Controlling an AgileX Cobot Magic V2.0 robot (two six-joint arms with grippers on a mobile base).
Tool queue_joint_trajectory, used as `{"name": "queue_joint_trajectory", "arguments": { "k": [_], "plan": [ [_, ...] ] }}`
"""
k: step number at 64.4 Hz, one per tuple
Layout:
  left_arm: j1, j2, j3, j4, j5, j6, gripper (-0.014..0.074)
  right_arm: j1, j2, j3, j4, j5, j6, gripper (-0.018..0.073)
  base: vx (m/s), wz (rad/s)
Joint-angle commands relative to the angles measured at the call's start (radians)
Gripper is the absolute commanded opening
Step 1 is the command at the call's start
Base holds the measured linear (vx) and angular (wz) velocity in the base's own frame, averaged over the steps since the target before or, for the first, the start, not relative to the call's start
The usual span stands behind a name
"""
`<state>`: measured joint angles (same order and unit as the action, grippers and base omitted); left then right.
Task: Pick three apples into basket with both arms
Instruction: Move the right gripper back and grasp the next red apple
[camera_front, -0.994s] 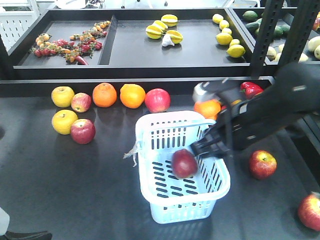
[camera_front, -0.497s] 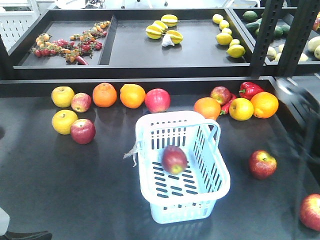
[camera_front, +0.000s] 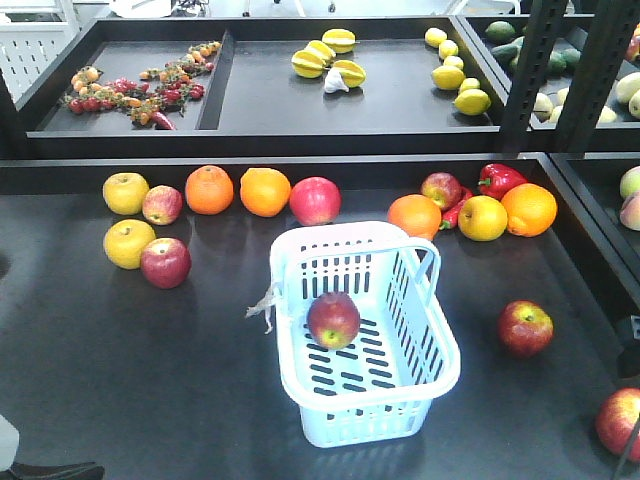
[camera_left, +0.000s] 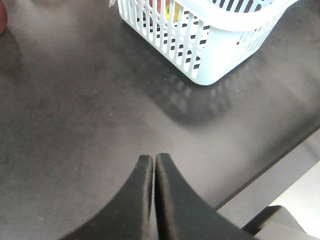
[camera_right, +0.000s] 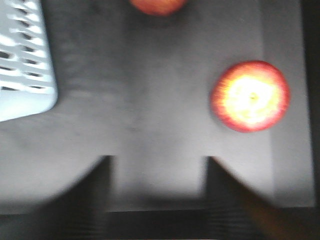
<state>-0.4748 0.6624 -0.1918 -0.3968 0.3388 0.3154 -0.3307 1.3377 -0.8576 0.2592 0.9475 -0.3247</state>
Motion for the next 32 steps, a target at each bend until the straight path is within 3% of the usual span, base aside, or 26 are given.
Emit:
{"name": "queue_joint_trajectory", "arguments": {
  "k": [1,4,15,32],
  "plan": [
    [-0.002,-0.001,-0.024,-0.020,-0.061,-0.008,-0.0008,-0.009,0.030,-0.025,-0.047,-0.049,0.036,0.0690,0.00,0.00],
    [-0.002,-0.001,-0.024,-0.020,-0.061,-0.008,-0.0008,-0.009,0.058,-0.030,-0.086,-0.070,0.061,0.0731,0.00,0.00],
    [-0.002,-0.001,-0.024,-0.020,-0.061,-0.008,-0.0008,-0.009,0.169,-0.095,-0.212,-0.059,0.179,0.0722,0.00,0.00],
    [-0.002,-0.001,-0.024,-0.021,-0.061,-0.008,-0.0008,-0.009,0.308,-0.166,-0.221,-0.017,0.167,0.0692,0.00,0.00]
  ]
}}
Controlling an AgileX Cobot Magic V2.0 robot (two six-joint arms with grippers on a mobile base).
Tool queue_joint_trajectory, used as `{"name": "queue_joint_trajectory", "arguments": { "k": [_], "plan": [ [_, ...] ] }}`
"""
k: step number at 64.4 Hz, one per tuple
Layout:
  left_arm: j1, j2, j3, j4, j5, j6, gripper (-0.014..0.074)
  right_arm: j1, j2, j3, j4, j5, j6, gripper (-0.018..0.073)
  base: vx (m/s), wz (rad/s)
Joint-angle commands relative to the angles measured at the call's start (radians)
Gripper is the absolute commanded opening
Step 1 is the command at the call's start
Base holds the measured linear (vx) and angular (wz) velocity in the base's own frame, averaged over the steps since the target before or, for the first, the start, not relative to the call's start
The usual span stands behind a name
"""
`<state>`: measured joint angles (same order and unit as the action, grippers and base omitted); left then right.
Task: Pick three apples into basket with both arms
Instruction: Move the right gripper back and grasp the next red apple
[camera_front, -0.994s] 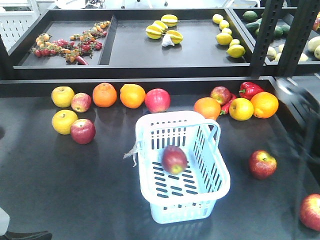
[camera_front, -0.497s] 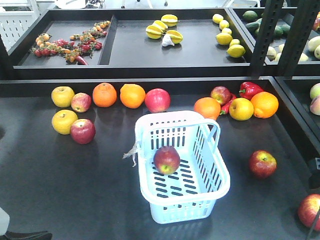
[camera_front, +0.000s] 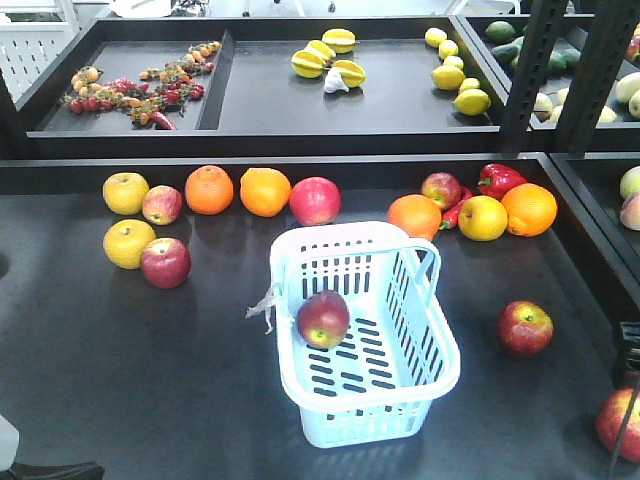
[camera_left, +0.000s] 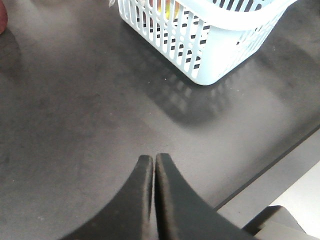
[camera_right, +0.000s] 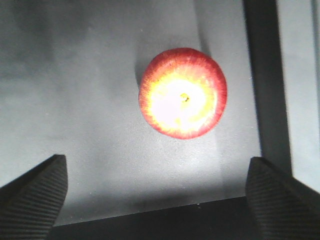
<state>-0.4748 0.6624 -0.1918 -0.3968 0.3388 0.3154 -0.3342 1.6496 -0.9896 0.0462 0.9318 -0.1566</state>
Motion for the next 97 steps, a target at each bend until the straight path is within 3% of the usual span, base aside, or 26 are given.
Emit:
{"name": "queue_joint_trajectory", "arguments": {
  "k": [1,82,97],
  "plan": [
    [-0.002,-0.001,-0.024,-0.022,-0.061,-0.008,-0.0008,-0.006,0.000,-0.034,-0.008,-0.006,-0.001,0.0691,0.00,0.00],
    [-0.002,-0.001,-0.024,-0.021,-0.061,-0.008,-0.0008,-0.006,0.252,-0.036,-0.046,-0.207,0.056,0.0632,0.00,0.00],
    [-0.002,-0.001,-0.024,-0.021,-0.061,-0.008,-0.0008,-0.006,0.284,-0.036,-0.046,-0.215,0.056,0.0549,0.00,0.00]
  ]
}}
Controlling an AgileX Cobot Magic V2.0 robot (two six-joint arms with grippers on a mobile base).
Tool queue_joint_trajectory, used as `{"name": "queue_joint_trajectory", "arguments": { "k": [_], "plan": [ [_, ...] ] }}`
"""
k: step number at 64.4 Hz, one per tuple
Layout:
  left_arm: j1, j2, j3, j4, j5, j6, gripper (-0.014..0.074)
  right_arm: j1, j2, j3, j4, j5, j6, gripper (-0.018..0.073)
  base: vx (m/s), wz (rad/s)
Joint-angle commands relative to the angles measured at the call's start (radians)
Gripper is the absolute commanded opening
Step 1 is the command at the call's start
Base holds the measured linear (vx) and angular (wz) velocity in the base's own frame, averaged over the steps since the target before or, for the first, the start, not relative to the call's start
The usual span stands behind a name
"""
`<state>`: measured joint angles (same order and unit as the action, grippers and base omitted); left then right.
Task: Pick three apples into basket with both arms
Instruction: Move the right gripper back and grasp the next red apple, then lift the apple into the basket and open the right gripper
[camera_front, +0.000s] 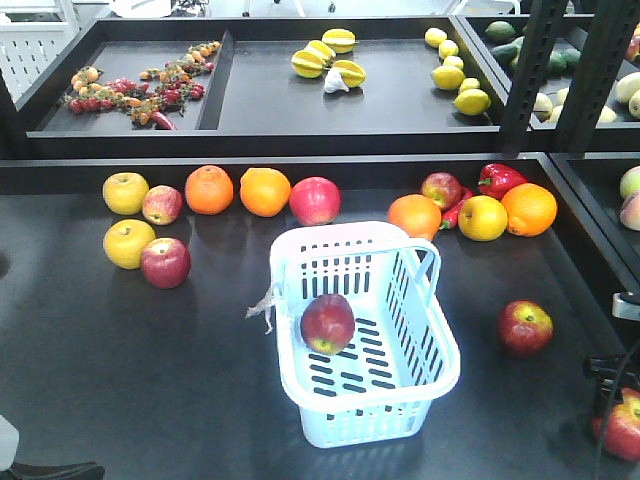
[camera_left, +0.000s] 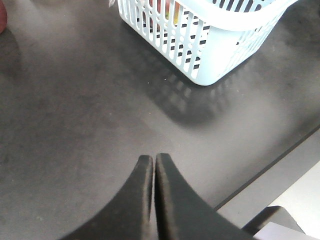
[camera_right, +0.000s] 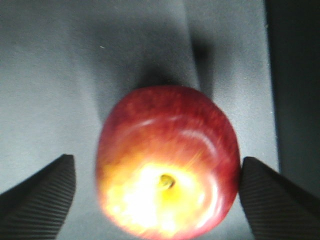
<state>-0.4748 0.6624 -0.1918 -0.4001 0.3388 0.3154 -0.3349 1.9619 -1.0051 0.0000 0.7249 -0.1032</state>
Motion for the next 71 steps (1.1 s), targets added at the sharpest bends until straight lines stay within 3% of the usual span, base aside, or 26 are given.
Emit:
{"name": "queue_joint_trajectory", "arguments": {
  "k": [1,11,20,36,46,58,64,71],
  "plan": [
    [-0.002,-0.001,-0.024,-0.018,-0.061,-0.008,-0.0008,-0.005,-0.026,-0.021,0.000,-0.007,0.003,0.0541,0.00,0.00],
    [-0.002,-0.001,-0.024,-0.018,-0.061,-0.008,-0.0008,-0.005,-0.005,-0.021,0.000,-0.007,0.003,0.0438,0.00,0.00],
    [-0.002,-0.001,-0.024,-0.018,-0.061,-0.008,-0.0008,-0.005,-0.024,-0.021,0.010,-0.003,0.002,0.0291,0.00,0.00],
    [-0.002,-0.001,-0.024,-0.018,-0.061,-0.008,-0.0008,-0.005,-0.166,-0.066,0.070,0.060,-0.018,0.0071,0.00,0.00],
    [-0.002,-0.001,-0.024,-0.018,-0.061,-0.008,-0.0008,-0.002,-0.296,-0.139,0.253,0.141,-0.157,-0.0006,0.00,0.00],
    [-0.002,-0.001,-0.024,-0.018,-0.061,-0.008,-0.0008,0.004,-0.442,-0.168,0.614,0.233,-0.376,-0.0007,0.00,0.00],
    [-0.002,-0.001,-0.024,-0.018,-0.061,-0.008,-0.0008,0.056,-0.484,-0.168,0.730,0.281,-0.453,-0.0003,0.00,0.00],
    [-0.002,-0.001,-0.024,-0.018,-0.061,-0.008,-0.0008,0.180,-0.495,-0.168,0.754,0.306,-0.453,-0.0003,0.00,0.00]
  ]
}}
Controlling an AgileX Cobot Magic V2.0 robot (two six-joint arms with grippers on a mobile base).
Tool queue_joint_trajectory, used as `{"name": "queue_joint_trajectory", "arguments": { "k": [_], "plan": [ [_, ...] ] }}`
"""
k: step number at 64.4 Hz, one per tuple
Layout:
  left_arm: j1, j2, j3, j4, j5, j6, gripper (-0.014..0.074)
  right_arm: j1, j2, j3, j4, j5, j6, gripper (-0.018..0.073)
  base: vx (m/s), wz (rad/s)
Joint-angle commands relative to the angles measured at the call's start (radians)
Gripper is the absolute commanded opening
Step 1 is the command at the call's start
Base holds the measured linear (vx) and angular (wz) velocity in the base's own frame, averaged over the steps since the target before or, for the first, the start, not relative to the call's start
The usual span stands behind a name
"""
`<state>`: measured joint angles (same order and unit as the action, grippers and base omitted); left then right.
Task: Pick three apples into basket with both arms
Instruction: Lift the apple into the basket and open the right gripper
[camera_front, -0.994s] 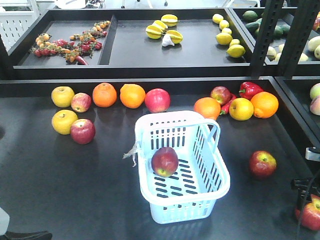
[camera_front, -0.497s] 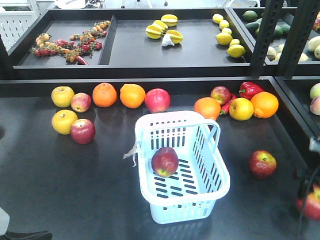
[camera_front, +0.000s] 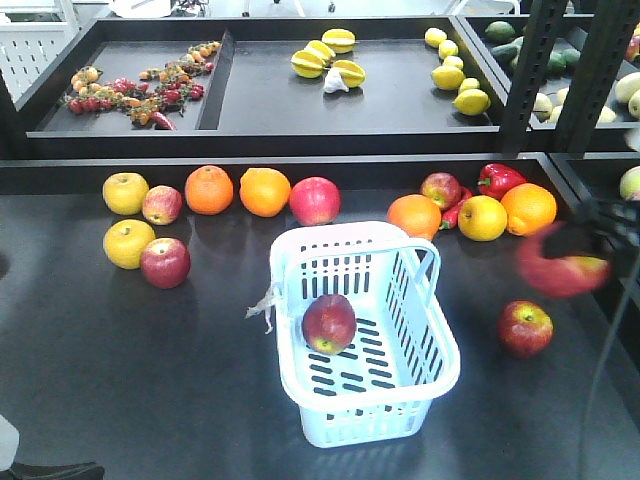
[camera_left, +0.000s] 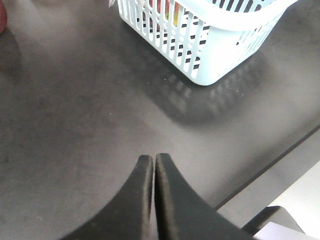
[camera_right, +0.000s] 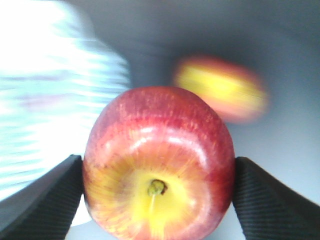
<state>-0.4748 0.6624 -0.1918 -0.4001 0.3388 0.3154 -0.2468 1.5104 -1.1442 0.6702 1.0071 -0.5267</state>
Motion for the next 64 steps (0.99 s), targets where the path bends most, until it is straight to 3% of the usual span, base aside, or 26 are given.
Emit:
{"name": "queue_joint_trajectory", "arguments": {
  "k": [1,16,23,32,42,54,64],
  "plan": [
    [-0.002,-0.001,-0.024,-0.018,-0.061,-0.008,-0.0008,0.112,-0.044,-0.029,0.083,0.022,-0.030,-0.0003,0.00,0.00],
    [-0.002,-0.001,-0.024,-0.017,-0.061,-0.008,-0.0007,0.398,0.028,-0.028,0.058,-0.125,0.007,-0.0002,0.00,0.00],
    [-0.002,-0.001,-0.024,-0.016,-0.061,-0.008,-0.0008,0.472,0.087,-0.028,0.052,-0.209,0.007,0.0000,0.00,0.00],
    [-0.002,-0.001,-0.024,-0.016,-0.061,-0.008,-0.0008,0.508,0.166,-0.028,0.038,-0.241,0.005,0.0034,0.00,0.00],
    [-0.002,-0.001,-0.024,-0.016,-0.061,-0.008,-0.0008,0.508,0.211,-0.028,0.040,-0.236,-0.025,0.0170,0.00,0.00],
    [-0.002,-0.001,-0.024,-0.016,-0.061,-0.008,-0.0008,0.508,0.218,-0.028,0.039,-0.238,-0.047,0.0476,0.00,0.00],
    [-0.002,-0.001,-0.024,-0.016,-0.061,-0.008,-0.0008,0.508,0.218,-0.028,0.039,-0.264,-0.050,0.0651,0.00,0.00]
  ]
}}
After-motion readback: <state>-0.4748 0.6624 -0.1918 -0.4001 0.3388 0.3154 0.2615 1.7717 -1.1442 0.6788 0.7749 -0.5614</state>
